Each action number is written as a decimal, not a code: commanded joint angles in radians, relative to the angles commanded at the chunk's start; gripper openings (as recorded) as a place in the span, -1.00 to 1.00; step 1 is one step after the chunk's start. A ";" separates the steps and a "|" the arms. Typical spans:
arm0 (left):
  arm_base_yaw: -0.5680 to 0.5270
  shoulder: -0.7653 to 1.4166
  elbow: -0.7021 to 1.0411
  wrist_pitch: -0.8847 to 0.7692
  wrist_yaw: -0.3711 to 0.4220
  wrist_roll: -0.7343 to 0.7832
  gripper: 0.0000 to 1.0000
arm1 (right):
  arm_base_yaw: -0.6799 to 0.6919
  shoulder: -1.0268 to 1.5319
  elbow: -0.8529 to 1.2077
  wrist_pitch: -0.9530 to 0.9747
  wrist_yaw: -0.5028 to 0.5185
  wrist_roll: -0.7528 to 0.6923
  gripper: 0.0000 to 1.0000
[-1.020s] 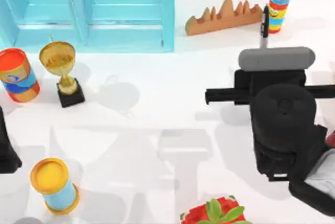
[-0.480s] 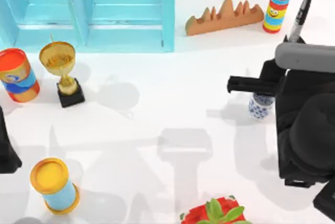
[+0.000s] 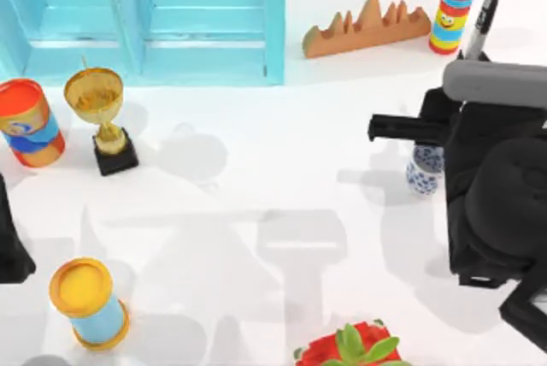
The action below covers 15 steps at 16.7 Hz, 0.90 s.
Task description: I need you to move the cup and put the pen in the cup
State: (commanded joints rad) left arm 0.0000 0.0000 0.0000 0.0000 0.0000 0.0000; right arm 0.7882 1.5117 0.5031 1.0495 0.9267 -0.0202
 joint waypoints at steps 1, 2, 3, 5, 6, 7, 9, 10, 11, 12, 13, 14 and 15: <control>0.000 0.000 0.000 0.000 0.000 0.000 1.00 | -0.011 0.016 0.004 0.008 -0.012 0.000 -1.00; 0.000 0.000 0.000 0.000 0.000 0.000 1.00 | -0.022 0.030 0.010 0.018 -0.023 0.001 -1.00; 0.000 0.000 0.000 0.000 0.000 0.000 1.00 | -0.034 0.046 0.015 0.027 -0.033 0.002 -1.00; 0.000 0.000 0.000 0.000 0.000 0.000 1.00 | -0.061 0.081 0.027 0.048 -0.062 0.003 -1.00; 0.000 0.000 0.000 0.000 0.000 0.000 1.00 | -0.066 0.085 0.031 0.053 -0.067 0.003 -1.00; 0.000 0.000 0.000 0.000 0.000 0.000 1.00 | -0.066 0.085 0.031 0.053 -0.067 0.003 -1.00; 0.000 0.000 0.000 0.000 0.000 0.000 1.00 | -0.066 0.085 0.031 0.053 -0.067 0.003 -1.00; 0.000 0.000 0.000 0.000 0.000 0.000 1.00 | -0.066 0.085 0.031 0.053 -0.067 0.003 -0.85; 0.000 0.000 0.000 0.000 0.000 0.000 1.00 | -0.066 0.085 0.031 0.053 -0.067 0.003 -0.70; 0.000 0.000 0.000 0.000 0.000 0.000 1.00 | -0.066 0.085 0.031 0.053 -0.067 0.003 -0.55; 0.000 0.000 0.000 0.000 0.000 0.000 1.00 | -0.066 0.085 0.031 0.053 -0.067 0.003 -0.40; 0.000 0.000 0.000 0.000 0.000 0.000 1.00 | -0.066 0.085 0.031 0.053 -0.067 0.003 -0.25; 0.000 0.000 0.000 0.000 0.000 0.000 1.00 | -0.066 0.085 0.031 0.053 -0.067 0.003 -0.10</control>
State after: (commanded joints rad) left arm 0.0000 0.0000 0.0000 0.0000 0.0000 0.0000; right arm 0.7219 1.5966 0.5337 1.1021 0.8602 -0.0168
